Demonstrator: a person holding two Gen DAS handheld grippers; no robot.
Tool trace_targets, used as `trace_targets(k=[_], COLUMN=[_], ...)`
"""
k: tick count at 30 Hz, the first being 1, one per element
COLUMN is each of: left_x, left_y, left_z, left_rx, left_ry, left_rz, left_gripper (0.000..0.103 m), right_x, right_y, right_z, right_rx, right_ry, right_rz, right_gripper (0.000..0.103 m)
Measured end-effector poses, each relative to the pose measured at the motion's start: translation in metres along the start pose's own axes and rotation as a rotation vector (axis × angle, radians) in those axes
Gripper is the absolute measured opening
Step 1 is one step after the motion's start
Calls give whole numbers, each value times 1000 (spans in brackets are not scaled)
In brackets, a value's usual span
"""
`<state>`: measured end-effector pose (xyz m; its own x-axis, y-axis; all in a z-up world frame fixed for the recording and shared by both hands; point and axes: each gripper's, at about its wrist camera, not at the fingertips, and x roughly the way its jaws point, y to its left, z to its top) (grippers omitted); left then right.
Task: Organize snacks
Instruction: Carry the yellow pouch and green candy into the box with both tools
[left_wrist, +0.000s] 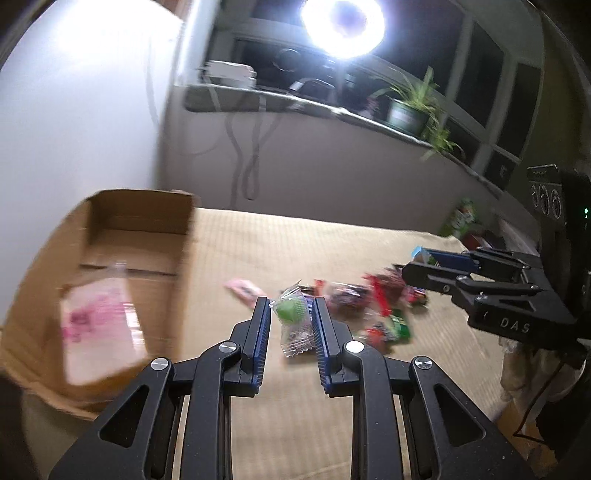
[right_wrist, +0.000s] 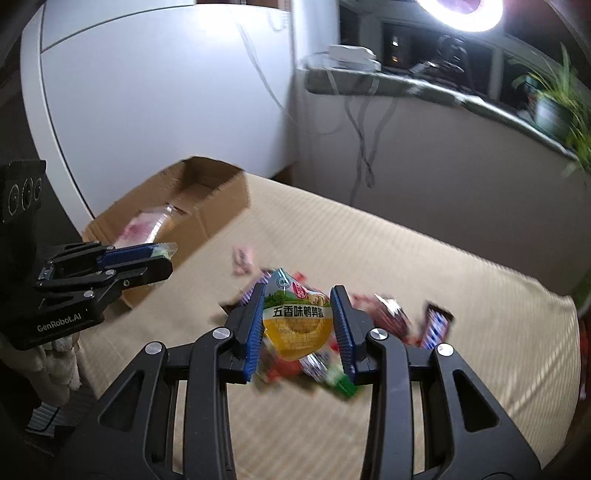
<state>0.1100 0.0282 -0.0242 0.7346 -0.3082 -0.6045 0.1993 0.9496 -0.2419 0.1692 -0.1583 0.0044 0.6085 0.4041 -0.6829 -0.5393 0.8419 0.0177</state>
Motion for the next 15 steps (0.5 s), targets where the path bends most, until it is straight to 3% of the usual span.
trace_targets(k=[15], left_x=[-35], left_y=[88], left_z=[-9], left_rx=[-130], left_ry=[-44], left_rz=[167], left_gripper=[21], right_x=[70], right_y=[99], right_z=[68], right_rx=[-138], right_ry=[8], right_rz=[160], right_gripper=[36])
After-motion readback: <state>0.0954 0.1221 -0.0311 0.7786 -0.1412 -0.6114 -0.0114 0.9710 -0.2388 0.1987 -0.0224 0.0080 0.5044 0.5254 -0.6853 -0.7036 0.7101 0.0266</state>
